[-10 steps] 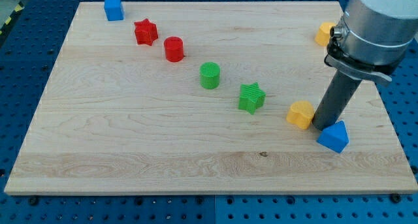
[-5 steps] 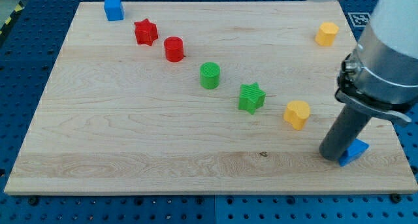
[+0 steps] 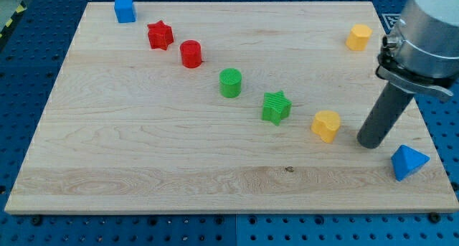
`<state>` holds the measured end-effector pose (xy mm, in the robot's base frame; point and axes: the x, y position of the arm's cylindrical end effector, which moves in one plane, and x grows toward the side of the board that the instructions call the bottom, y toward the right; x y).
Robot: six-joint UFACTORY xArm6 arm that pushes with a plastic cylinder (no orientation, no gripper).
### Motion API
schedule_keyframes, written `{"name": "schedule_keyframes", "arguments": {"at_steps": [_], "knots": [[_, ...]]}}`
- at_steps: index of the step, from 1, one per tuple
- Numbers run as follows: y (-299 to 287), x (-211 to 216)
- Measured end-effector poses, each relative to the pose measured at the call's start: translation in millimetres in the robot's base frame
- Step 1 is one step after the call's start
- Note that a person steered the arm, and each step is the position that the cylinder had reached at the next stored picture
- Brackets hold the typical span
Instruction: Move the blue triangle to the bottom right of the board
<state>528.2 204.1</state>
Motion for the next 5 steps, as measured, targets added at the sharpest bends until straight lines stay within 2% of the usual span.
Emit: {"name": "schedule_keyframes", "arguments": {"at_steps": [2,4,5], "knots": [[26.1,4.3],[28.2,21.9],[25.5,-1.2]]}}
